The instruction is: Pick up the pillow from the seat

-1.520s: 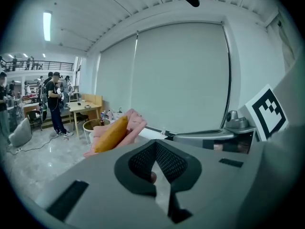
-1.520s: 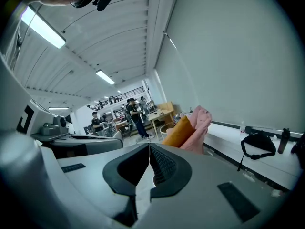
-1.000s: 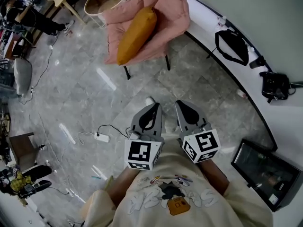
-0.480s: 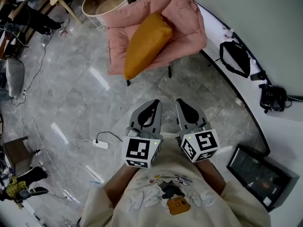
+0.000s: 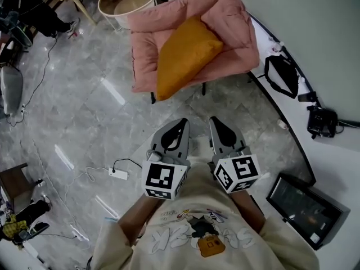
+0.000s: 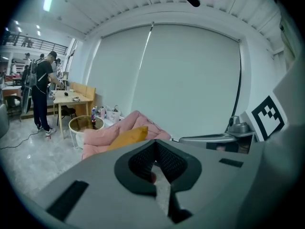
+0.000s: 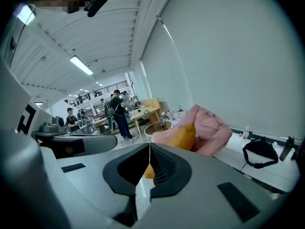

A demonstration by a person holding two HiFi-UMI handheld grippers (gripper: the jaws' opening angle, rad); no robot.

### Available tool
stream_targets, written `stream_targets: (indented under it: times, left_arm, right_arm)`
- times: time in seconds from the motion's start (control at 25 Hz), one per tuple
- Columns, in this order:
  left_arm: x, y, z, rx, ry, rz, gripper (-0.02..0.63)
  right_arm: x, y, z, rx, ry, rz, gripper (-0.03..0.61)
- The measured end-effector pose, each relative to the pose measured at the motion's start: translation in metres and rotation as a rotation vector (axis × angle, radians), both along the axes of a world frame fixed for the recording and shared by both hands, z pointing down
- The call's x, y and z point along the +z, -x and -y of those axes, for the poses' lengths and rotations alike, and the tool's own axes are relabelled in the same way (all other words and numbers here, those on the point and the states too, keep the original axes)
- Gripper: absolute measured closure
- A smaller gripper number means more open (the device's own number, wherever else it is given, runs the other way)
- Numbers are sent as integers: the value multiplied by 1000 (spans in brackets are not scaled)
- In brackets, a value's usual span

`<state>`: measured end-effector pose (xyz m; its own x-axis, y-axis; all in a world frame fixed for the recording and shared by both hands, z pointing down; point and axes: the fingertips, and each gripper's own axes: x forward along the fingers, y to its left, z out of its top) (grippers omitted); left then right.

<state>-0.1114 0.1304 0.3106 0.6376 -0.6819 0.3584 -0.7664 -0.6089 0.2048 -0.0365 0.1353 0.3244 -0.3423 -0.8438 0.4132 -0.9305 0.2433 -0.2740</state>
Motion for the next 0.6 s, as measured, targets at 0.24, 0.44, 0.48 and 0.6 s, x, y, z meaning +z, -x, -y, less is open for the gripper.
stream_targets:
  times: [0.24, 0.44, 0.48, 0.6]
  left_arm:
    - [-1, -7, 11, 34, -16, -1, 611]
    - [2, -5, 18, 8, -9, 0, 610]
    - [3, -4, 20, 1, -5, -1, 611]
    - [6, -1, 28, -14, 2, -2, 610]
  right_arm:
    - [3, -2, 14, 8, 22, -6, 555]
    - [1, -2, 31, -15, 10, -4, 555]
    - [1, -2, 34, -18, 6, -4, 557]
    - [1, -4, 43, -19, 4, -2, 555]
